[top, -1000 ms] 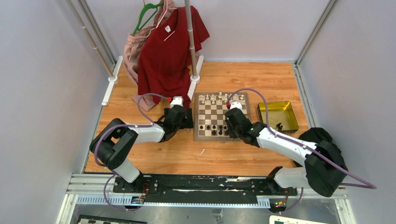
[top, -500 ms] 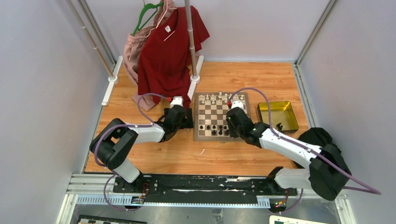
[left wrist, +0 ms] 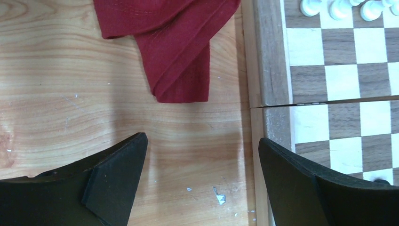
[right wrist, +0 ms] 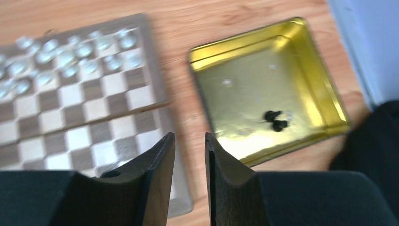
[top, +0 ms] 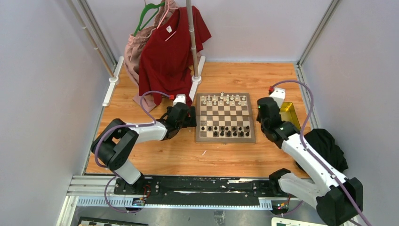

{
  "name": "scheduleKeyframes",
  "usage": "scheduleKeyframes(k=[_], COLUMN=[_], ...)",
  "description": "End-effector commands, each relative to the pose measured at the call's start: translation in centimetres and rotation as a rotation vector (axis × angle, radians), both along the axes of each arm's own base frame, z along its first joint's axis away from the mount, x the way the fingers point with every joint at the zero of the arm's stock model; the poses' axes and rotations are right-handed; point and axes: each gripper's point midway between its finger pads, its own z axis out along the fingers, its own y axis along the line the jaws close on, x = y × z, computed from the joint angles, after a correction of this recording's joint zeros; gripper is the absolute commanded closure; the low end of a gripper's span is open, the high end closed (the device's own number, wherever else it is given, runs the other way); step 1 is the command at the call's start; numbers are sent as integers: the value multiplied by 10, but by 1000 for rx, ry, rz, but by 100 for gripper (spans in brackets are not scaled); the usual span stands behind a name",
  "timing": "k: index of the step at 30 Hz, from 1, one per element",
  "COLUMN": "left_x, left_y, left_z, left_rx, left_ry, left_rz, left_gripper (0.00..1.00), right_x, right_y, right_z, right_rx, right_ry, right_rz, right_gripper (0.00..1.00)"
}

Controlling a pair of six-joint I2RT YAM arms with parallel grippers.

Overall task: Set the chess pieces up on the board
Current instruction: Pick up the chess piece from the storage box.

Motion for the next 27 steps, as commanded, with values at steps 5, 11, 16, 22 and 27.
scheduleKeyframes(k=[5, 11, 16, 22, 27], left_x=[-9, -23, -33, -41, -45], left_y=[-12, -13, -9, -3, -2], left_z=[24, 45, 55, 59, 53], left_rx=[-72, -77, -72, -55, -51], left_ry=[40, 56, 64, 61, 74], left_rz=[-37, -93, -126, -141, -156], left_gripper=[6, 6, 5, 5, 5], right_x=[1, 9, 15, 18, 15], right_y=[-87, -108, -115, -122, -128], right_z=[-27, -61, -75, -79, -80], right_rx=[35, 167, 204, 202, 190], right_ry=[71, 160, 205, 221, 222], right_rz=[-382, -519, -568, -612, -643], right_gripper=[65, 65, 66, 66, 66])
